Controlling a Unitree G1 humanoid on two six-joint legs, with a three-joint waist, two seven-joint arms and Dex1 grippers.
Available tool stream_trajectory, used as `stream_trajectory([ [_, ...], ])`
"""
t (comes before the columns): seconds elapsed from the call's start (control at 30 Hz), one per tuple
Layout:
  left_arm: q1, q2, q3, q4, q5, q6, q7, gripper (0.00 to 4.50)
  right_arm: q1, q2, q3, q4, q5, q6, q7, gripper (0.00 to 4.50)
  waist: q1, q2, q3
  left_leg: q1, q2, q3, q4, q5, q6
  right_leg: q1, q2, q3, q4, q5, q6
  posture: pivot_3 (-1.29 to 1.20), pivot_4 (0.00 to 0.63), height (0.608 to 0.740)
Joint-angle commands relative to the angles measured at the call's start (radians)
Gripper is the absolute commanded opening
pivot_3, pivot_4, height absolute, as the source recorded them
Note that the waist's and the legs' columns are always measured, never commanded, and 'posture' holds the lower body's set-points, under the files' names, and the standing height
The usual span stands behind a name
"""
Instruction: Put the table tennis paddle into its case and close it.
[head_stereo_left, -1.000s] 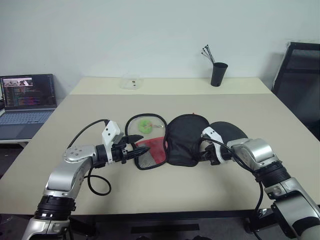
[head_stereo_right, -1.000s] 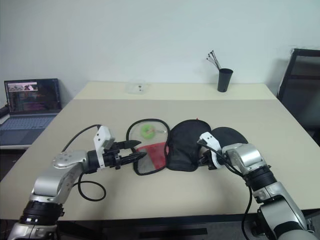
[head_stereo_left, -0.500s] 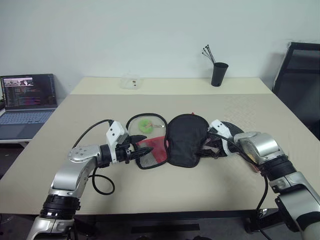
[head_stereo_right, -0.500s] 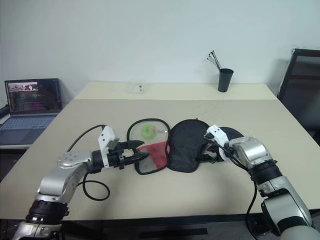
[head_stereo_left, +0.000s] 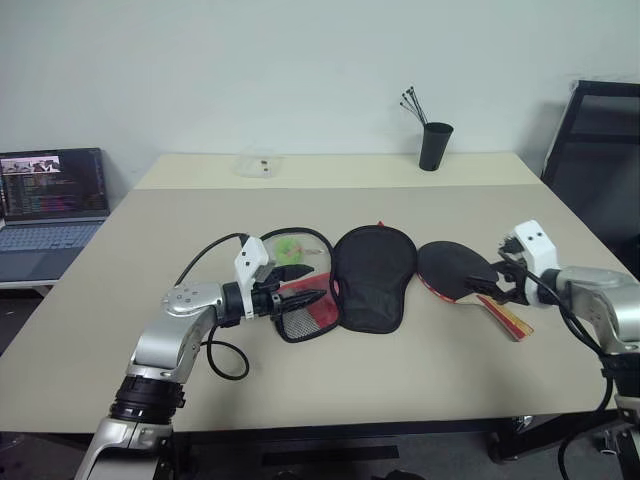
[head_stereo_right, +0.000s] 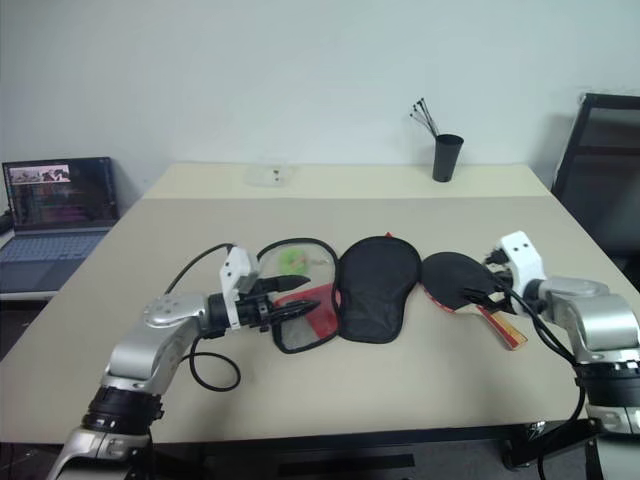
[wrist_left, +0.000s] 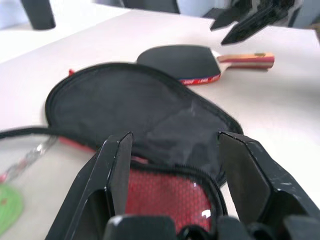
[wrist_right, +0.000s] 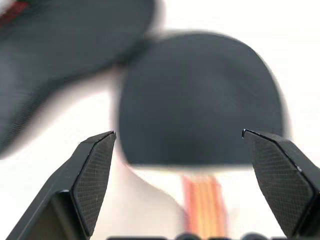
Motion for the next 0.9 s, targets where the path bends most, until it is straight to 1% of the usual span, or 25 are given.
stream_trajectory([
  [0.03,-0.043,-0.013,-0.007,0.018,0.007,-0.035,-0.019,2.98,0.041,-0.025,-0.048,-0.022,-0.001,-0.003,-0.024,4.46,-0.003,0.000,0.000,0.000,0.000,0.001,0.000,0.000,0.000,0.000,0.000,0.001,0.000,0.000,0.000,0.00,0.150,0.740],
  [0.23,-0.052,-0.015,-0.010,0.043,0.015,-0.053,-0.035,2.98,0.076,-0.009,-0.026,0.014,-0.006,-0.034,-0.039,4.46,-0.008,0.000,0.000,0.002,0.000,0.004,0.000,0.000,0.000,0.000,0.001,0.005,0.001,0.001,0.001,0.00,0.150,0.740],
  [0.73,-0.020,-0.002,0.008,0.039,0.025,-0.064,-0.030,2.98,-0.014,0.071,0.106,0.223,-0.099,-0.197,-0.049,4.46,-0.012,-0.001,0.000,0.003,0.001,0.005,0.001,0.000,0.000,0.000,0.002,0.008,0.001,0.002,0.002,0.00,0.150,0.740],
  [0.83,-0.014,0.003,0.012,0.038,0.025,-0.067,-0.031,2.98,-0.023,0.079,0.117,0.246,-0.116,-0.205,-0.051,3.90,-0.017,-0.001,-0.001,0.004,0.002,0.006,0.001,0.000,0.000,0.000,0.003,0.008,0.001,0.004,0.002,0.00,0.150,0.740],
  [0.9,-0.008,0.006,0.015,0.042,0.026,-0.074,-0.033,2.98,-0.026,0.081,0.110,0.255,-0.116,-0.196,-0.058,3.26,-0.021,-0.001,-0.001,0.004,0.002,0.006,0.001,0.000,0.000,0.000,0.003,0.009,0.001,0.005,0.002,0.00,0.150,0.740],
])
